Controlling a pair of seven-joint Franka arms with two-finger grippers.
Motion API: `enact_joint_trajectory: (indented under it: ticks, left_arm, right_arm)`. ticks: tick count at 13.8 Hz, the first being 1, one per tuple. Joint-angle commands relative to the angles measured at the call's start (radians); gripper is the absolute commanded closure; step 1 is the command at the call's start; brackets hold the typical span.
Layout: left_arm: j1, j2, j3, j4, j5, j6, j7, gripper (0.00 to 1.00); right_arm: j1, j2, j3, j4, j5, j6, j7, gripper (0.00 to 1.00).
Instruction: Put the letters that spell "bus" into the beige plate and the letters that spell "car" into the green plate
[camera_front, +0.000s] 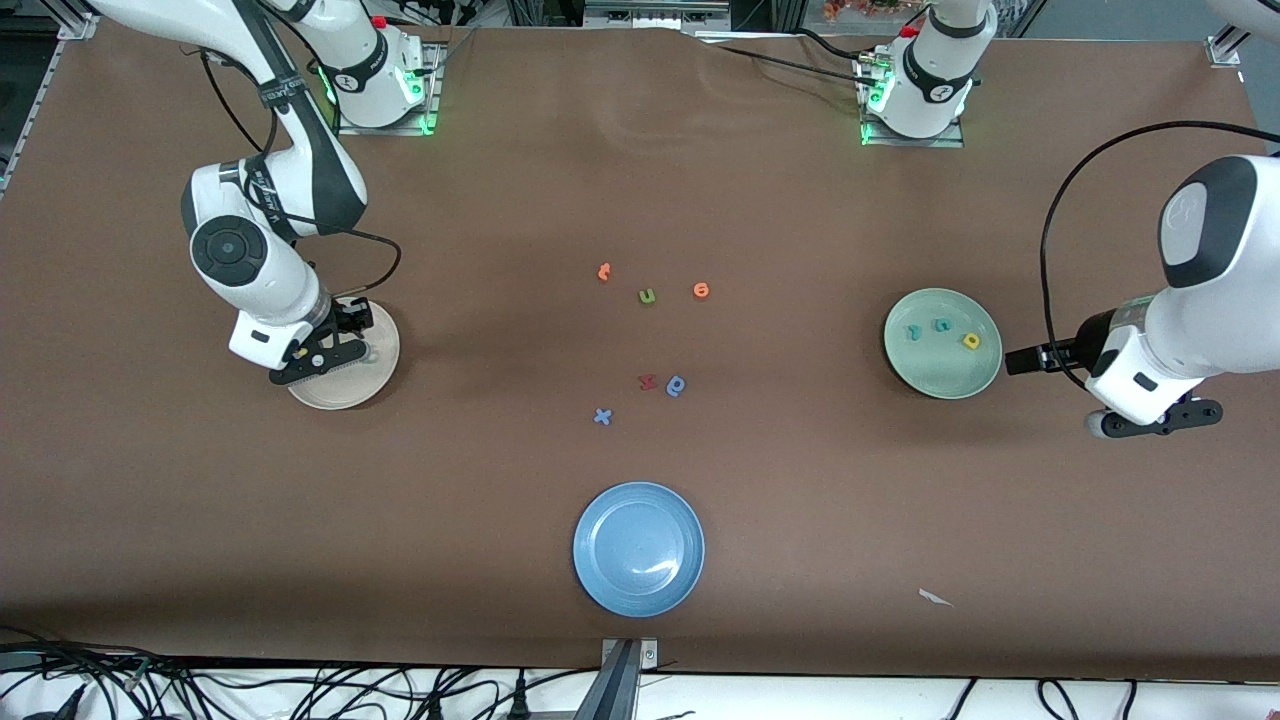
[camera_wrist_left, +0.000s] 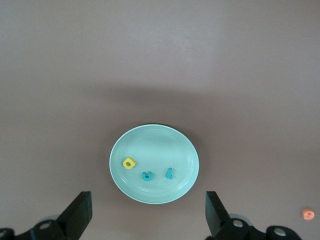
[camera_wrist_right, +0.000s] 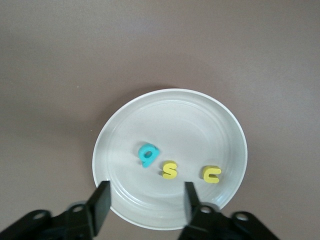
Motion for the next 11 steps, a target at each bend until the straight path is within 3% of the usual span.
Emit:
enact_joint_trajectory:
  ticks: [1, 4, 6, 11]
  left_arm:
    - [-0.006, 0.014, -0.025, 0.059, -0.009, -0.055, 0.058, 0.0]
    - [-0.015, 0.015, -0.029, 0.091, -0.015, -0.059, 0.072, 0.0]
    - [-0.025, 0.023, -0.025, 0.092, -0.015, -0.084, 0.07, 0.0]
    - [-0.025, 0.037, -0.025, 0.114, -0.012, -0.11, 0.072, 0.0]
  right_arm:
    - [-0.001, -0.054, -0.001, -0.028, 0.023, 0.009, -0.014, 0.0]
    - [-0.001, -0.106, -0.004, -0.007, 0.174, 0.005, -0.02, 0.0]
    - [-0.001, -0.154, -0.004, 0.017, 0.188, -0.052, -0.015, 0.0]
    - [-0.001, -0.194, -0.004, 0.234, 0.19, -0.352, 0.048, 0.0]
